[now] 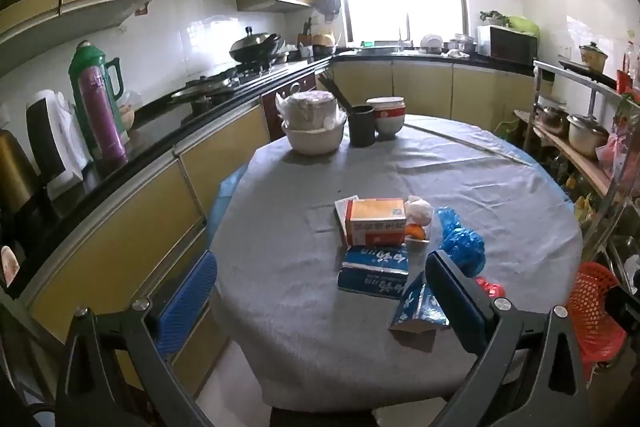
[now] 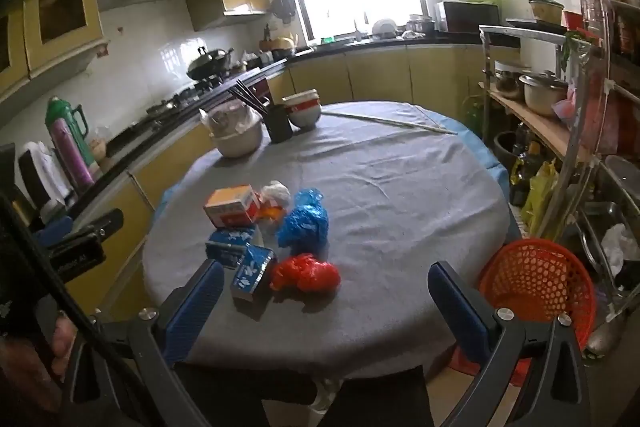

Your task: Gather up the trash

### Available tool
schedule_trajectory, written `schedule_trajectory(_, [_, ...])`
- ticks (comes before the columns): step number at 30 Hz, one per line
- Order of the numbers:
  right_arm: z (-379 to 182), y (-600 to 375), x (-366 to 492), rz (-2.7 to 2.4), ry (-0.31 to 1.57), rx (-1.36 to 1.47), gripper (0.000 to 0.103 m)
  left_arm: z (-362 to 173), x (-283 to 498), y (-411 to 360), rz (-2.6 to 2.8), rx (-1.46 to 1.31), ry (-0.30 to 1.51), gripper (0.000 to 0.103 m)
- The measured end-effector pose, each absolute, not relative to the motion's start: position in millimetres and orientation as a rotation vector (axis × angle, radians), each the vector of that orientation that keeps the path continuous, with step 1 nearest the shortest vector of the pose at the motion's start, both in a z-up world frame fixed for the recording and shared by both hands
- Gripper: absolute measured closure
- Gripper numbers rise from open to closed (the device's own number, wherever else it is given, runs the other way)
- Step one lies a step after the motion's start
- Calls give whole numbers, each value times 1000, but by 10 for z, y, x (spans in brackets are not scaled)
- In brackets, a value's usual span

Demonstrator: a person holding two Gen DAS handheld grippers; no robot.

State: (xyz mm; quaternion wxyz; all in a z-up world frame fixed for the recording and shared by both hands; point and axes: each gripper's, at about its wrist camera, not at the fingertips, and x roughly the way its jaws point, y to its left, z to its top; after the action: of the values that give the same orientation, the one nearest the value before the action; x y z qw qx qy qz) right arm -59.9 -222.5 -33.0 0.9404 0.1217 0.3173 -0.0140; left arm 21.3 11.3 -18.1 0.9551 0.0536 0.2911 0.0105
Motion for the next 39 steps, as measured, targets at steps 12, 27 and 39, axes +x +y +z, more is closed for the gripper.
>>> schedule_trajectory(12, [-447,-2124,-441,-24,686,211,0,-353,325,123,47,122,646,0])
schedule_trajectory(27, [-386,-2171,-555,-53,648,205,0,-285,224,68,27,139,623,0])
schedule_trajectory(39, [-453,-2091,-458,-29,671,188,0,-321,285,141,44,120,640,0])
